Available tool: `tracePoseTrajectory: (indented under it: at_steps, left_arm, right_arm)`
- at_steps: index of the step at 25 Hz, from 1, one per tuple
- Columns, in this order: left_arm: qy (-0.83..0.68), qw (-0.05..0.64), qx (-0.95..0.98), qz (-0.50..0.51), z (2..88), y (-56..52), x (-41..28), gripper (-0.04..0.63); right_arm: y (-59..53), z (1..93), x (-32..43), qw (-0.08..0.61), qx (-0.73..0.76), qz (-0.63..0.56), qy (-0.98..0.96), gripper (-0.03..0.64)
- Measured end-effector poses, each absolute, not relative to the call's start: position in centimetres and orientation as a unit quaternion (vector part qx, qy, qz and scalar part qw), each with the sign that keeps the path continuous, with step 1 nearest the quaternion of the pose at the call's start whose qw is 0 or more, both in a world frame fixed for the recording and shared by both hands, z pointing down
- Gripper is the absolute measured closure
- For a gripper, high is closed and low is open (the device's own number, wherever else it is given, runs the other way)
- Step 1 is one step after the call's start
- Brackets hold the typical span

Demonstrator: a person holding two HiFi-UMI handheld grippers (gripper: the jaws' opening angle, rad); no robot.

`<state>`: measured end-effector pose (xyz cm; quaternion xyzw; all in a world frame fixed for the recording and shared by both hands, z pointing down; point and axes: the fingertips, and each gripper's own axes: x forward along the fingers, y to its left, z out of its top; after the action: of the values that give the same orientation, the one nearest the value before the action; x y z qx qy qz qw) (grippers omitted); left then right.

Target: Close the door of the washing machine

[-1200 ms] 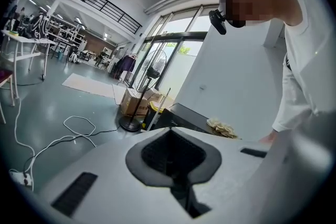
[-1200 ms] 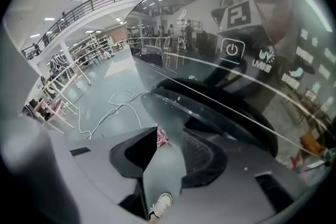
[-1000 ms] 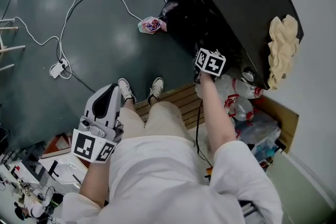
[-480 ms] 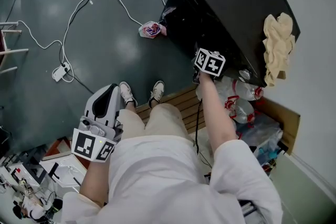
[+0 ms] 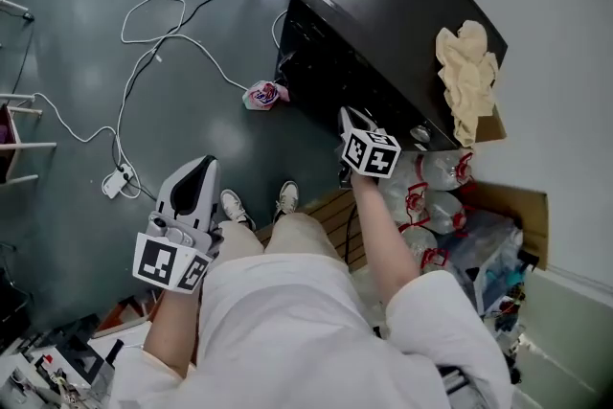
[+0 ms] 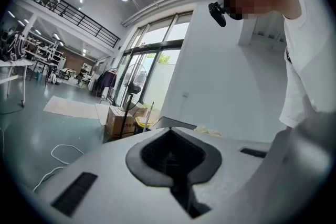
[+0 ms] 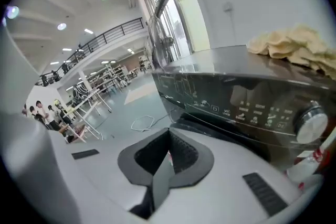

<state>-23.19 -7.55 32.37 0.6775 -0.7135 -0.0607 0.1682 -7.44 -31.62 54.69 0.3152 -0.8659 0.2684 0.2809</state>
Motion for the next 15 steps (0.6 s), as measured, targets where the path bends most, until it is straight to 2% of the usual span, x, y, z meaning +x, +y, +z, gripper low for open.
tracePoseTrajectory:
  at_steps: [10,15]
  left_arm:
    - [-0.701,0.048,0.71,-0.059,22.5,-9.4,-24.0,0.591]
    - [-0.705,-0.006,0.706,-0.066,17.8,-9.0,-24.6,0.591]
  right_arm:
    - [-30.3,34.8,-6.7,0.116,0.279,0.189,-0.934,0.62]
    - [-29.4,25.8,-5.2,0.07,0.273,0.103,-0.954,0.62]
